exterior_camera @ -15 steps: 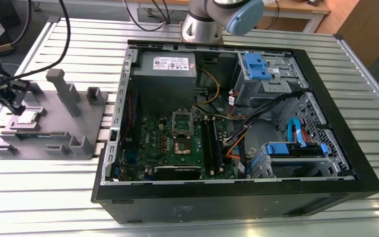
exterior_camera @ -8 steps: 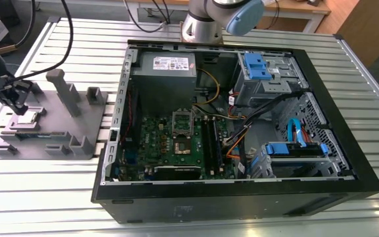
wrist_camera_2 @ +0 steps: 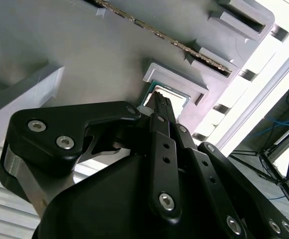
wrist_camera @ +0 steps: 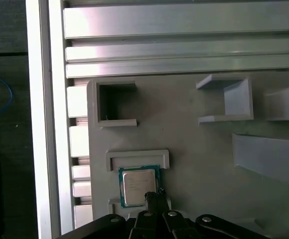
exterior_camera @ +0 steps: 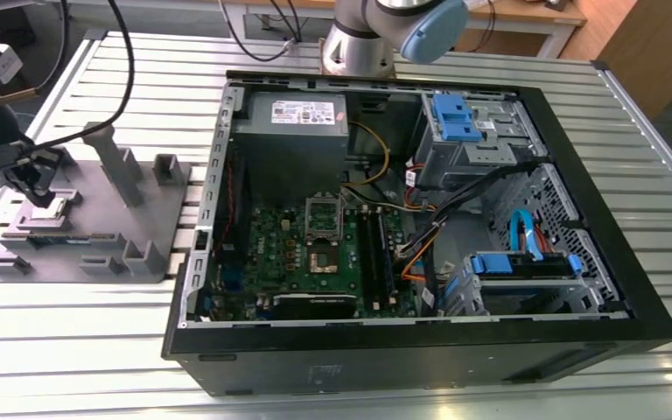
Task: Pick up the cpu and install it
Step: 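Reach for the cpu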
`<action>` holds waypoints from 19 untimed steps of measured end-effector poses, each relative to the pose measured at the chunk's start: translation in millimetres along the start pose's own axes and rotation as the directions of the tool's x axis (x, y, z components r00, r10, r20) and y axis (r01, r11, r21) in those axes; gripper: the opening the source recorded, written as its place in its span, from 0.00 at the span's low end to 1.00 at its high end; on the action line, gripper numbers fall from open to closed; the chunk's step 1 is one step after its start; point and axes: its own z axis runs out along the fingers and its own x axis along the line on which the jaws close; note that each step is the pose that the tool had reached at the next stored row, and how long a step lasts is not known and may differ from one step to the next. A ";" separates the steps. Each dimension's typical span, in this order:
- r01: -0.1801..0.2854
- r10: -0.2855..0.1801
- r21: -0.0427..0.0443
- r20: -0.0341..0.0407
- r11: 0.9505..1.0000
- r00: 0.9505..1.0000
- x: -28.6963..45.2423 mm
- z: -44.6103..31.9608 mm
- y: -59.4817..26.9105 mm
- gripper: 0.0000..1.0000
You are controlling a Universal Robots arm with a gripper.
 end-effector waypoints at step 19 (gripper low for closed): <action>0.058 -0.058 -0.009 -0.001 0.998 0.998 5.3 6.6 0.9 0.11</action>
